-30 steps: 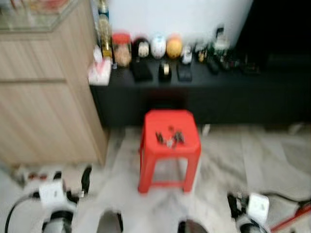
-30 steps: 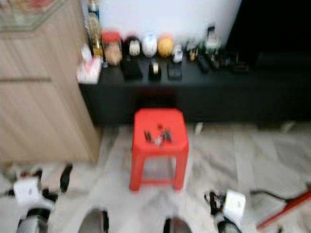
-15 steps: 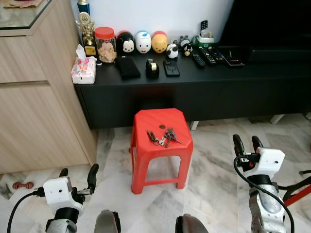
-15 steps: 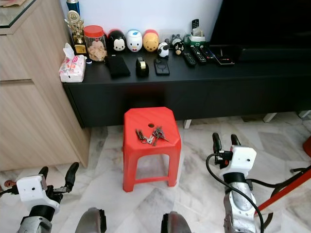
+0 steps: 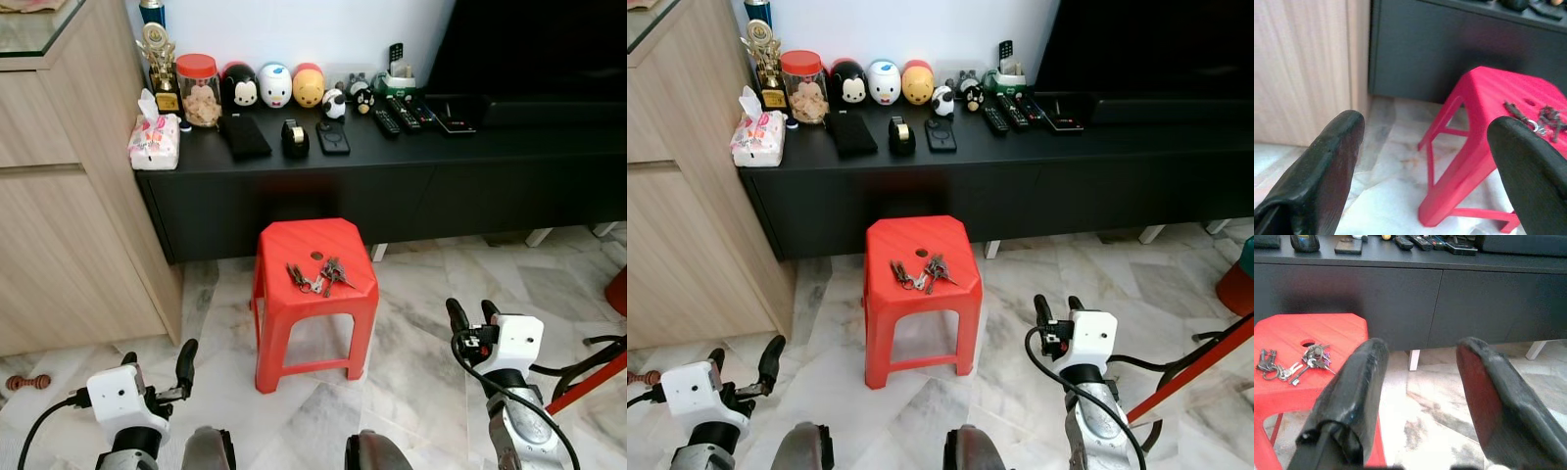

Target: Hang keys on a hook

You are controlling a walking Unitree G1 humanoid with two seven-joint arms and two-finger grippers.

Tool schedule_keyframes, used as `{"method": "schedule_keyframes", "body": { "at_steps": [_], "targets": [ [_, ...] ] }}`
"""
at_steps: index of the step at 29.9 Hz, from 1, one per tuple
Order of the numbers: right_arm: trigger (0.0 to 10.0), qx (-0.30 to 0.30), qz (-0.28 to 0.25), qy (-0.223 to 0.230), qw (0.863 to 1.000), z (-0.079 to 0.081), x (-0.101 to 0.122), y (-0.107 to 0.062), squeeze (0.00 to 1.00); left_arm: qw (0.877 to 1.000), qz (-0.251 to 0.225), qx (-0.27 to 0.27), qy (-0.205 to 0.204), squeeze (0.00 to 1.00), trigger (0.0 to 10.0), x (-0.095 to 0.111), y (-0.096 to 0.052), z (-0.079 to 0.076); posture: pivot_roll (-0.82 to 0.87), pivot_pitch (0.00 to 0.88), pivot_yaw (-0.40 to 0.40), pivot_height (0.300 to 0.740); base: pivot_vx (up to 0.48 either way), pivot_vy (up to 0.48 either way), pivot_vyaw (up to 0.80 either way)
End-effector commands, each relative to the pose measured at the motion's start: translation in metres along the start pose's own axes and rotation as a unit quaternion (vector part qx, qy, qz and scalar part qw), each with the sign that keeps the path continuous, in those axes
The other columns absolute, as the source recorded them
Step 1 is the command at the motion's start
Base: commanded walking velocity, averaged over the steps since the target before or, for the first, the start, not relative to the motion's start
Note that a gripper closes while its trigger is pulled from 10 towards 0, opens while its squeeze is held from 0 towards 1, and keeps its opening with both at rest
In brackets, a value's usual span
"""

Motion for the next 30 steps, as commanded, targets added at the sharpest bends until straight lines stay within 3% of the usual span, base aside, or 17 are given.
{"method": "schedule_keyframes", "body": {
  "at_steps": [1, 9, 16, 30],
  "targets": [
    [10.0, 0.005, 0.022, 0.000, 1.000, 0.001, -0.009, -0.003, 0.00, 1.000, 0.015, 0.010, 0.000, 0.00, 10.0, -0.006, -0.004, 0.007, -0.05, 0.061, -0.122, 0.638, 0.000, 0.000, 0.80],
    [10.0, 0.021, 0.040, 0.010, 0.999, 0.008, -0.019, -0.007, 0.00, 1.000, 0.021, 0.007, 0.008, 0.00, 10.0, -0.013, -0.005, 0.010, -0.03, 0.047, -0.161, 0.638, 0.000, 0.000, 0.73],
    [10.0, -0.003, 0.054, 0.042, 0.998, -0.002, -0.021, 0.006, 0.00, 1.000, 0.022, 0.002, 0.004, 0.00, 10.0, -0.018, -0.003, 0.006, -0.03, 0.042, -0.128, 0.638, 0.000, 0.000, 0.00],
    [10.0, -0.013, 0.078, 0.048, 0.996, -0.006, -0.034, -0.001, 0.00, 0.999, 0.021, -0.024, 0.003, 0.00, 10.0, -0.022, 0.016, -0.004, -0.06, 0.000, -0.111, 0.638, 0.184, 0.000, 0.00]
  ]
}}
Point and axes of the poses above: a point about 5 cm out from each wrist's last joint towards the gripper, its own y axis pointing out of the wrist towards the gripper, its own x axis along the axis of the wrist's last joint, z = x × y, the point moved 3 cm from there along y, pointing out of the wrist towards the gripper, and after that the axes turned 6 degrees about -y, right-handed, at the moved point
